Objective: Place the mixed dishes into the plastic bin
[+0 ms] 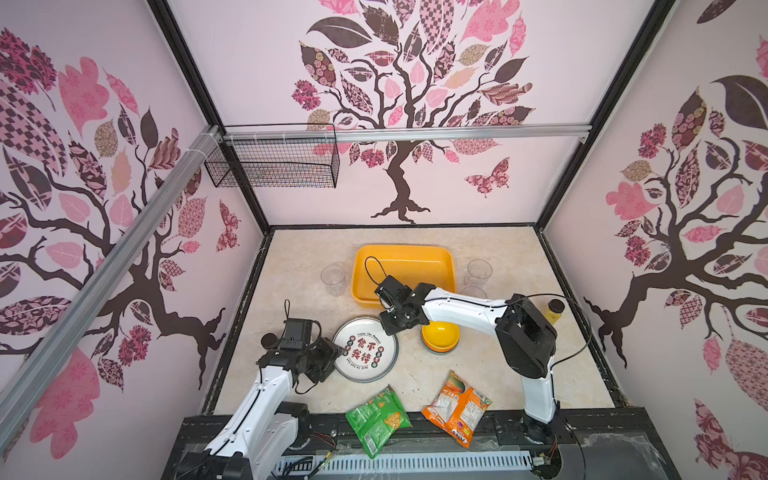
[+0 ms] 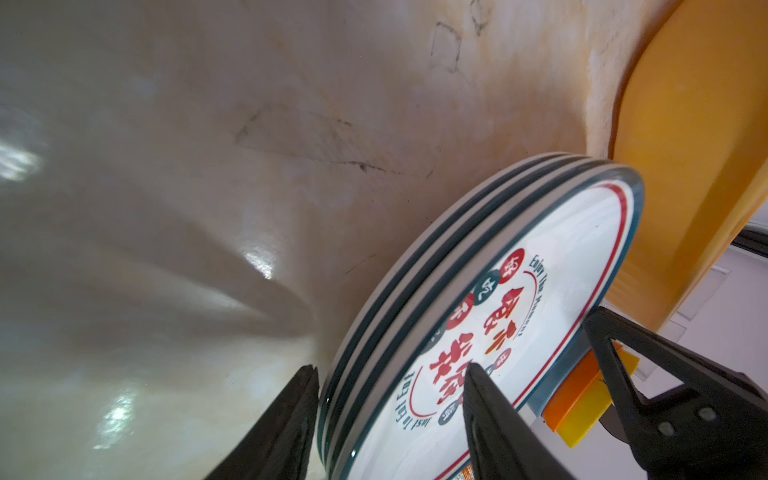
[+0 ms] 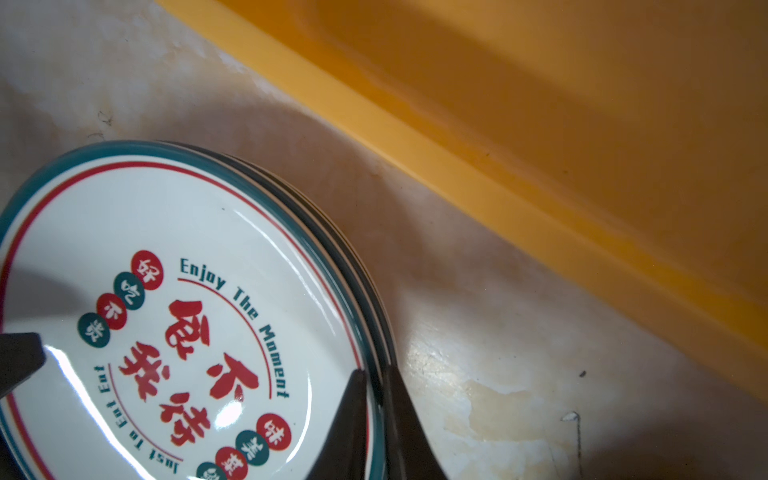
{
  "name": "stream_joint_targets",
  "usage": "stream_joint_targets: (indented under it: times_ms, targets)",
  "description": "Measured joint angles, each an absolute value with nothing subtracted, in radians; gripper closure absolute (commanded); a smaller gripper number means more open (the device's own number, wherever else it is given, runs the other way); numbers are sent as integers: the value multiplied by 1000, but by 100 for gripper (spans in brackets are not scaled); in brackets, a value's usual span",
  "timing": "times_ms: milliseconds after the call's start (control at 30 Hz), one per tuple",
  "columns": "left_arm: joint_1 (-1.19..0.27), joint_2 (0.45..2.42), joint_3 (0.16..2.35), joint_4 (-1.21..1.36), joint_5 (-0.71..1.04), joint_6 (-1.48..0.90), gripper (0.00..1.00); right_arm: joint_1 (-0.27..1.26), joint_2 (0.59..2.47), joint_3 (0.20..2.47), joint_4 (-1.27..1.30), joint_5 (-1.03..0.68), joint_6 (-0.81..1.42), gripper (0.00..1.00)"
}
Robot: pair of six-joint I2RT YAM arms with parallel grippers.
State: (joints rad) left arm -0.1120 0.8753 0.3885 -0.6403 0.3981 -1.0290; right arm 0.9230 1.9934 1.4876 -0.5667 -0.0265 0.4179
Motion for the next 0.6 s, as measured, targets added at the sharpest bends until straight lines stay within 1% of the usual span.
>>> stream_joint_targets:
  times_ms: [600]
  targets:
    - [-112,854,389,-649,398,-1029,42,937,2012,1520,-588,-15,410,88]
